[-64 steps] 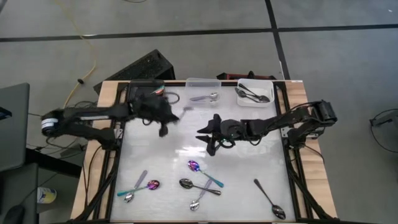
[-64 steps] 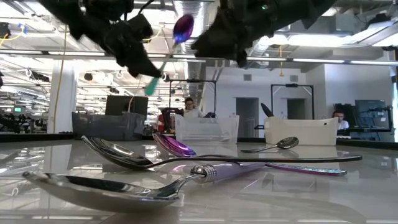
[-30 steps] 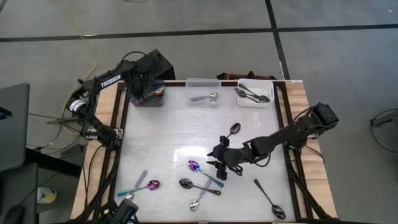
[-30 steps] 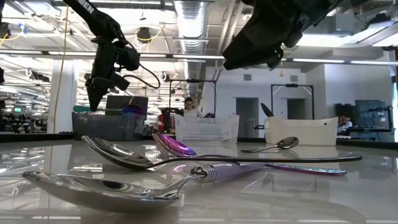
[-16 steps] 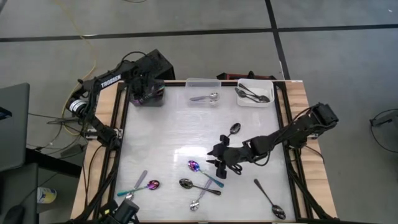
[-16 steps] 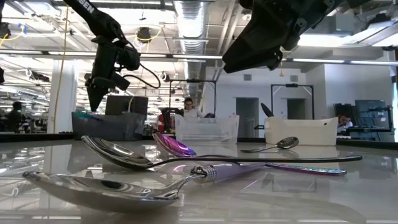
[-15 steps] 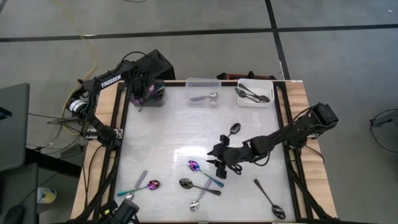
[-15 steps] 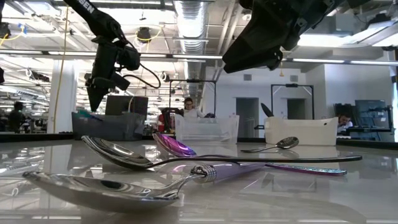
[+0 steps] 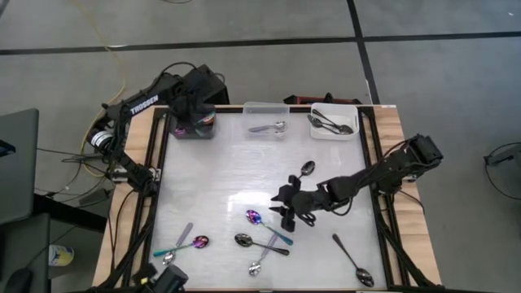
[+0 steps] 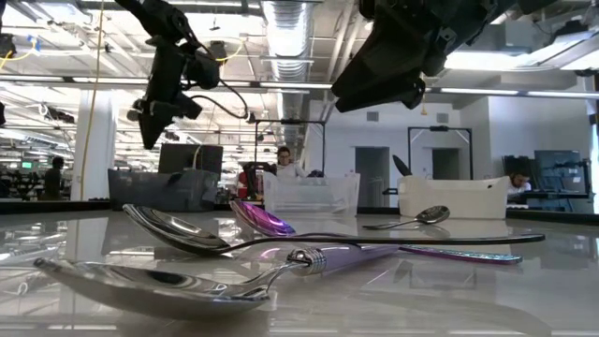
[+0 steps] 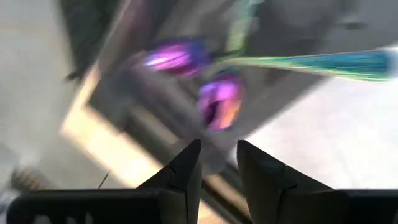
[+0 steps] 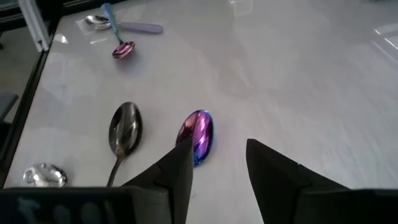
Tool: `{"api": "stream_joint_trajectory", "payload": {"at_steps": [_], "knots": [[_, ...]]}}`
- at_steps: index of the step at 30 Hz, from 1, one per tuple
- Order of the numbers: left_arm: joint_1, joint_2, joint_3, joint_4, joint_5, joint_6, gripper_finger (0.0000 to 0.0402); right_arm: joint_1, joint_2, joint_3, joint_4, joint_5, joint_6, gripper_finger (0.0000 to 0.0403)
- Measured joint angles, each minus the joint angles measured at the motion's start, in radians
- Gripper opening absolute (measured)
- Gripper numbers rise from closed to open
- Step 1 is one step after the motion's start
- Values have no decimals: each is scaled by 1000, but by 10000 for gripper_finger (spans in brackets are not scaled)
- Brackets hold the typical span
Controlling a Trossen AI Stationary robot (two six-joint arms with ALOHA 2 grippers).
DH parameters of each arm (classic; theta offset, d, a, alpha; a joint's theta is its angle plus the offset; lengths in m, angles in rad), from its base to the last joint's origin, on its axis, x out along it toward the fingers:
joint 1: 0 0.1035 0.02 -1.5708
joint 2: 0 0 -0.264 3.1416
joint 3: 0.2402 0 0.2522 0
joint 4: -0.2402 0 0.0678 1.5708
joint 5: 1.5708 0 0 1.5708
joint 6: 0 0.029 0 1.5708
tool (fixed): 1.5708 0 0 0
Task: Sort silverware by color (type)
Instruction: Put the blue spoon into the black bin
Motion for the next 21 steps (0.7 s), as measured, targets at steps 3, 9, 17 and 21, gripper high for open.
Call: {"api": "stream_joint_trajectory", "payload": {"at_steps": [3, 9, 17, 21], "knots": [[-19, 5, -8, 1, 170, 77, 87, -4, 0, 0, 0, 0, 12, 170], [-78, 16, -67, 25, 191, 158, 87, -6, 0, 0, 0, 0, 12, 170], [-103, 16, -149, 54, 157, 157, 87, -6, 0, 0, -2, 0, -16, 170], [-111, 16, -153, 54, 152, 152, 87, -6, 0, 0, -3, 0, -40, 170]]}}
